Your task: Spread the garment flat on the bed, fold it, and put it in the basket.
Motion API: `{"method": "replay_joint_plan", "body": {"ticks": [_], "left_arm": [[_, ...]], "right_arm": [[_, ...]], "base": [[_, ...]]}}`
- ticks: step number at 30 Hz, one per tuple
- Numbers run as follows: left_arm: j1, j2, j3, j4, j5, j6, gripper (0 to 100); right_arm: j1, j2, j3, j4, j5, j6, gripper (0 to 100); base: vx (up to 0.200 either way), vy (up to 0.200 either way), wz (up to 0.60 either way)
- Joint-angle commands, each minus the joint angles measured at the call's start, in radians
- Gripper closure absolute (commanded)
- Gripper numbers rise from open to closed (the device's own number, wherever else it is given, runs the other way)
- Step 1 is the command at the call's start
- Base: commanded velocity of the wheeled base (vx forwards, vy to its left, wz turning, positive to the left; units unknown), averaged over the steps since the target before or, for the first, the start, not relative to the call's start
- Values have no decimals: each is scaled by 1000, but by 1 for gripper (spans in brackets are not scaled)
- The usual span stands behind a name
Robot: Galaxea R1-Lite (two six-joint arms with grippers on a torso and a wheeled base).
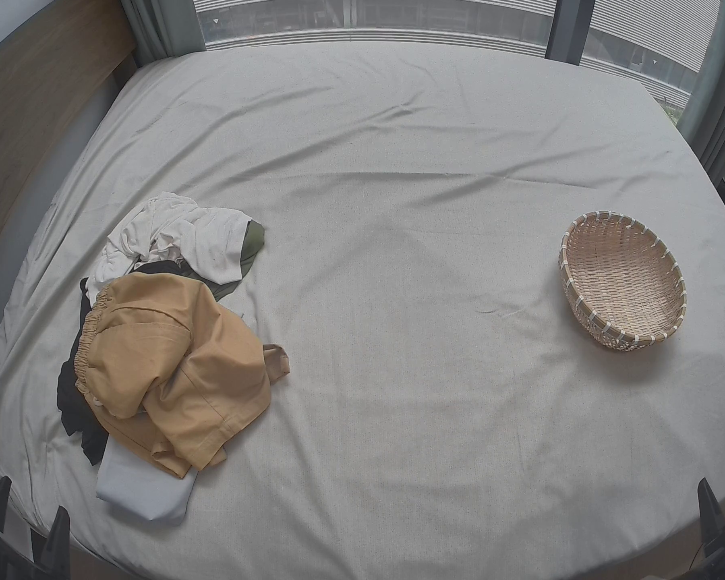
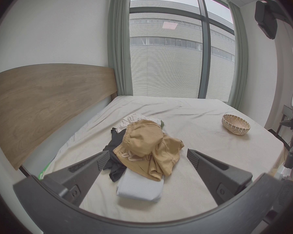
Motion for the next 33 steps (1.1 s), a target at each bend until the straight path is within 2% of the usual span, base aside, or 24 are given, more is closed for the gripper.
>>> {"method": "replay_joint_plan", "body": {"ticks": [1,4,5,6,10,15,21,25,33], "left_arm": [[-11,136,-214,20,-8,-1,0],[-51,243,-170,20,-85,-10,0],[-51,243,-170,20,-85,-10,0],[-94,321,-159,-6,-129,-51,0],[-171,504,-208,-44,-160,-249,0],[-201,711,-262,-128,-192,-378,0],[-201,930,-251,-260,-223,-421,0],[-204,1052,-262,-362,-300,-511,0],[-203,1237,-254,-449,-329,-542,0]], "right_arm": [[-1,-16,18,1,0,-2,0],[1,-16,18,1,0,0,0],[1,-16,18,1,0,0,0],[1,-16,18,-1,0,2,0],[-1,-16,18,-1,2,0,0],[-1,-16,18,1,2,-3,0],[-1,-16,18,1,2,-3,0],[-1,-16,18,1,6,-3,0],[-1,-16,18,1,6,-3,0]], "base": [[0,0,0],[0,0,0],[0,0,0],[0,0,0],[0,0,0],[0,0,0],[0,0,0],[0,0,0],[0,0,0]]}}
